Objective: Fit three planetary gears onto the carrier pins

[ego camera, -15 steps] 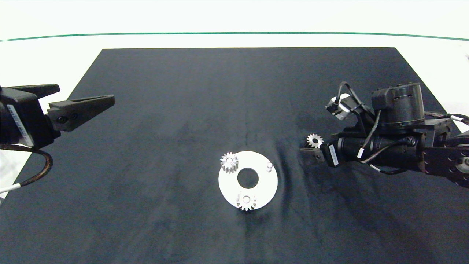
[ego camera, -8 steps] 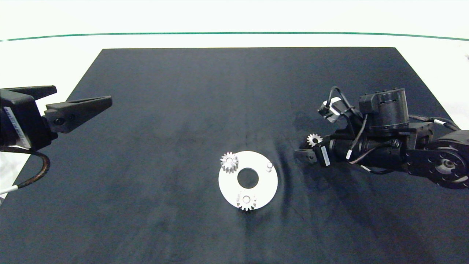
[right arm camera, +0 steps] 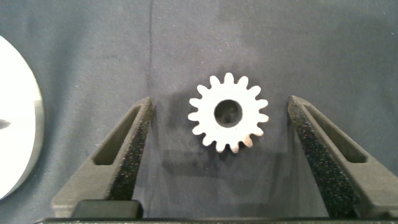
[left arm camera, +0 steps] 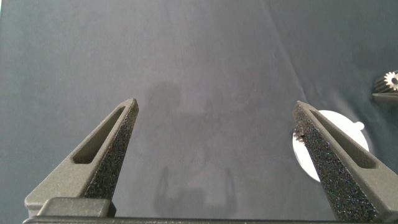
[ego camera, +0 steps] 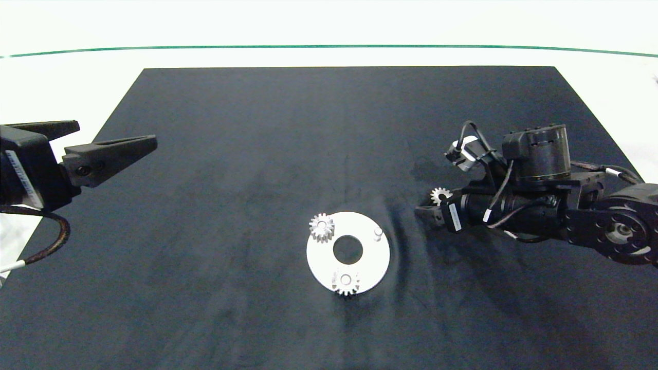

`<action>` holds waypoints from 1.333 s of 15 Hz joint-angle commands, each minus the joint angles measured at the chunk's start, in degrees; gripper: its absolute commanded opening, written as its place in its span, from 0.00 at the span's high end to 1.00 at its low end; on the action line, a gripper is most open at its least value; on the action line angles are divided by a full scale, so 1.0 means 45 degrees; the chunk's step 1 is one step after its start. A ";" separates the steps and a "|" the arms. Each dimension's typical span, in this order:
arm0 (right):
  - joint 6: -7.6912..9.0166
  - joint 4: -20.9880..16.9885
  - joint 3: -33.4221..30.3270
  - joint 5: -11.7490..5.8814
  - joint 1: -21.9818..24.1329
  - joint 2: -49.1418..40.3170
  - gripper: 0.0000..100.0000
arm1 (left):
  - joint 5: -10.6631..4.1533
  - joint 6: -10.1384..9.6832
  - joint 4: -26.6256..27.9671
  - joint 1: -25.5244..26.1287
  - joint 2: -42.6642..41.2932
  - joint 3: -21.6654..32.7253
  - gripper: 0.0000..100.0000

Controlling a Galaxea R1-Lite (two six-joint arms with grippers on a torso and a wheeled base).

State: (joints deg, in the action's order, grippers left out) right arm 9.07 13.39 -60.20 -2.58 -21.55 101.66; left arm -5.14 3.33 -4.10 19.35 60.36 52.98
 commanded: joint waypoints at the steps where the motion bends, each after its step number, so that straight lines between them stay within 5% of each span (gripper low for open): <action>1: 0.0172 -0.0025 -0.0178 -0.0090 -0.0015 -0.0032 0.20 | -0.0009 0.0003 -0.0008 -0.0002 0.0045 -0.0016 0.00; 20: 0.0172 -0.0221 -0.0158 -0.0207 -0.0035 0.0007 0.57 | 0.0186 0.0022 -0.0008 -0.0334 0.0045 -0.0094 0.00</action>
State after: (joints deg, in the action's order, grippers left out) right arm 9.80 12.31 -60.90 -3.52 -21.69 101.85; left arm -4.24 3.41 -4.10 17.83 60.44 52.64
